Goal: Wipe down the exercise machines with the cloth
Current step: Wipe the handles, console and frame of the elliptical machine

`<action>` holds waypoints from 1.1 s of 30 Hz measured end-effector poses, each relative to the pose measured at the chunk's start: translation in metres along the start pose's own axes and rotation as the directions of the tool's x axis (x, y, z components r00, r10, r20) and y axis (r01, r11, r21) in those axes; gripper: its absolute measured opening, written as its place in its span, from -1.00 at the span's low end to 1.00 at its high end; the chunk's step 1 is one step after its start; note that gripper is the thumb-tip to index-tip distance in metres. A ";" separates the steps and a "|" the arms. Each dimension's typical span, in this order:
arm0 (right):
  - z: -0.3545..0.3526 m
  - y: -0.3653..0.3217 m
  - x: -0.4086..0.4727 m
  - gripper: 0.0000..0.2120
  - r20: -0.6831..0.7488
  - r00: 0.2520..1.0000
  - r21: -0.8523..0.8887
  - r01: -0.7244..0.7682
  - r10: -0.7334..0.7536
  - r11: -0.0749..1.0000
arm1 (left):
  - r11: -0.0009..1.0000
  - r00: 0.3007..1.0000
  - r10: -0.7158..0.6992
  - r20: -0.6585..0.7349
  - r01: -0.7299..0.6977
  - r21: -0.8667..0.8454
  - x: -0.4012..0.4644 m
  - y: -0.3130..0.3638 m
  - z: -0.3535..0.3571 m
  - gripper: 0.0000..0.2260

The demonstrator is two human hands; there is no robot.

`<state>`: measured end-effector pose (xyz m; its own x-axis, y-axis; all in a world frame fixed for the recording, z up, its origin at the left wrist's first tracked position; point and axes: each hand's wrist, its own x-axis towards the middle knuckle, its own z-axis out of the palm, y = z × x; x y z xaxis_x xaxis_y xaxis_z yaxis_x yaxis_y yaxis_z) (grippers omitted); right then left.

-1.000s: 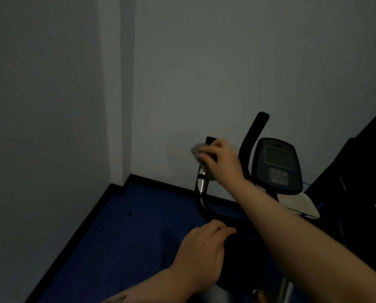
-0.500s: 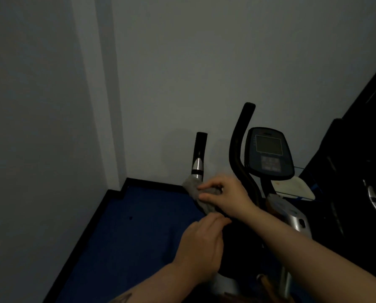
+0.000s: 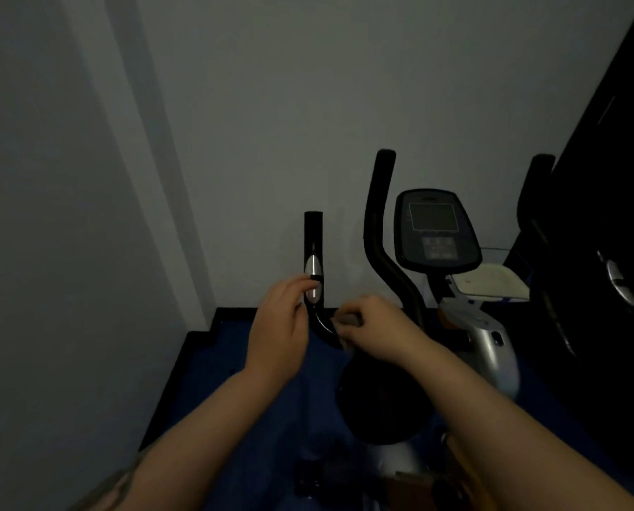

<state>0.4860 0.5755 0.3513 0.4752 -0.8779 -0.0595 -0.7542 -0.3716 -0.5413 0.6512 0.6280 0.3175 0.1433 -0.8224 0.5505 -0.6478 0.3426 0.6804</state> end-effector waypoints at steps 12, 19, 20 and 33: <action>0.022 -0.022 -0.013 -0.78 -0.243 0.956 -0.050 -0.181 0.164 0.982 | 0.897 0.842 0.376 0.387 -0.435 0.075 0.049 -0.066 0.003 -0.65; 0.026 -0.027 -0.013 -0.72 -0.365 0.845 0.113 -0.377 0.392 0.919 | 0.891 0.816 0.433 0.383 -0.453 -0.041 0.053 -0.083 0.009 -0.66; 0.030 -0.032 -0.013 -0.65 -0.351 0.845 0.147 -0.375 0.403 0.915 | 0.893 0.817 0.434 0.379 -0.447 -0.059 0.052 -0.085 0.010 -0.67; 0.019 -0.035 -0.041 -0.64 -0.476 0.706 0.069 -0.565 0.525 0.822 | 0.890 0.802 0.454 0.388 -0.434 -0.143 0.054 -0.091 0.015 -0.61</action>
<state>0.5013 0.6301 0.3566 -0.2761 -0.9583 0.0731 -0.8575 0.2113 -0.4690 0.7067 0.5455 0.2776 -0.4693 -0.6806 0.5625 -0.5314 0.7265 0.4357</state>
